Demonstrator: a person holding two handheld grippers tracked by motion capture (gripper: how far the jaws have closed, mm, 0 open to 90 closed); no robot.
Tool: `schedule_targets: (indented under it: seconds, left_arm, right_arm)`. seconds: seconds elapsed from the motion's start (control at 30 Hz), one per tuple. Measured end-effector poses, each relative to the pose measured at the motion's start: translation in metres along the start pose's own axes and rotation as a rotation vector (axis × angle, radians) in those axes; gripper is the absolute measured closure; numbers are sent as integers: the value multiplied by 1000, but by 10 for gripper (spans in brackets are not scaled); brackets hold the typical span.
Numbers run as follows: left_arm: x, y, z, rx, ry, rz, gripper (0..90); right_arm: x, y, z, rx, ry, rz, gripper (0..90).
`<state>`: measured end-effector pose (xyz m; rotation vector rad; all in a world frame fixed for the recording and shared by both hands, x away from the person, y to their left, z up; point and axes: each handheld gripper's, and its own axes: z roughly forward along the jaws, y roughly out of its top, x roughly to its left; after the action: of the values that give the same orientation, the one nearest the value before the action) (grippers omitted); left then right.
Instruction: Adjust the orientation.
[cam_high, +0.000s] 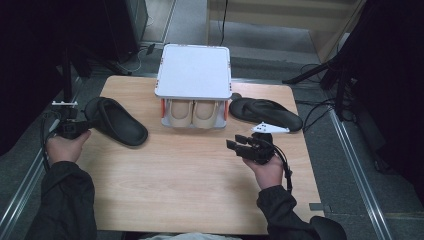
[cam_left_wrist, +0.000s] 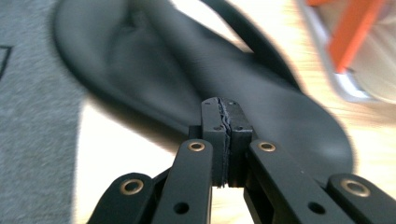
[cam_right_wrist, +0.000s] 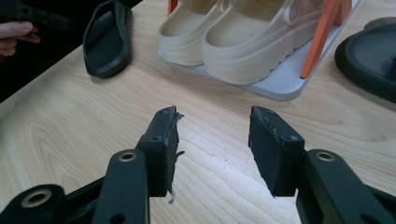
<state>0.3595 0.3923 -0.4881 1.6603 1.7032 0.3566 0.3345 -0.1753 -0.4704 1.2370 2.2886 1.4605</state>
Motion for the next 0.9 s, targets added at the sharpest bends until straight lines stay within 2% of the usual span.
schedule_targets:
  seconds: [0.03,0.1,0.13,0.17,0.23,0.3,0.37,0.73,0.9]
  left_arm:
    - [11,-2,3,-4,32,-23,900]
    - [16,-2,5,-3,44,-32,900]
    - [25,-3,10,1,65,-52,900]
    - [25,-3,10,1,65,-52,900]
    - [36,-4,17,9,86,-69,900]
    - [42,-4,22,13,87,-91,900]
    - [45,-3,28,37,97,-87,900]
    - [47,7,40,24,89,-76,900]
    - [44,15,48,29,85,-59,900]
  right_arm:
    - [0,0,0,0,1,1,530]
    - [1,0,0,5,3,1,531]
    - [1,0,1,6,3,2,531]
    - [1,0,1,6,3,2,531]
    - [2,0,1,5,5,-3,532]
    - [3,-1,1,10,2,-7,532]
    - [3,-1,1,10,2,-8,532]
    - [1,-6,-4,17,-21,-1,533]
    - [0,-9,-8,13,-34,4,534]
